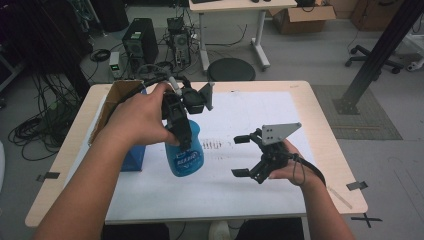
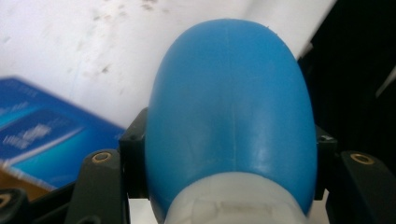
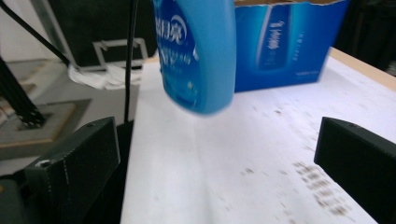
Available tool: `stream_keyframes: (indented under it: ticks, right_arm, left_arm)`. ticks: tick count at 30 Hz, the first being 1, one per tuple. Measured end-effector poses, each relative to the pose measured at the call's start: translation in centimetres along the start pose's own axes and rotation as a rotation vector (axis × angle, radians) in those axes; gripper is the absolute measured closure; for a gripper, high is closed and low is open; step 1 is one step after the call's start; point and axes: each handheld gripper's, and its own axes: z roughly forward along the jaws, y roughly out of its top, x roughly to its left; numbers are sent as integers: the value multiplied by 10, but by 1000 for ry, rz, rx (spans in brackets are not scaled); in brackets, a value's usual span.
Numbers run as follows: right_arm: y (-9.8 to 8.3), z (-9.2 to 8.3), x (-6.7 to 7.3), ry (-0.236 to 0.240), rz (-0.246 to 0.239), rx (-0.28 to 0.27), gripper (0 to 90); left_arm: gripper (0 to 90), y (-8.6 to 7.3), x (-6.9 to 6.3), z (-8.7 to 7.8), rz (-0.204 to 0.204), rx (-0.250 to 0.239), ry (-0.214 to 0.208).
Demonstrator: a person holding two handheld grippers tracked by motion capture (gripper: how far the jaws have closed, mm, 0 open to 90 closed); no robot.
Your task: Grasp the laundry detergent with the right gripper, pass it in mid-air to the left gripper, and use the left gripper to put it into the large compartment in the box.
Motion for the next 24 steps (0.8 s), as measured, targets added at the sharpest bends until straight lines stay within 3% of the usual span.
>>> stream_keyframes:
  ticks: [4,10,16,24]
  right_arm:
    - [5,-15,-1,-56,-6,40,1]
    - [8,-31,-1,-120,-11,118,2]
    - [10,-42,-4,-162,-14,174,3]
    - [12,-52,-9,-208,-29,247,7]
  left_arm:
    - [385,-4,9,-8,-102,-14,9]
    - [385,-14,25,-21,-284,-59,-12]
    - [385,-24,40,-36,-409,-64,11]
    - [385,-38,63,-61,-536,-49,21]
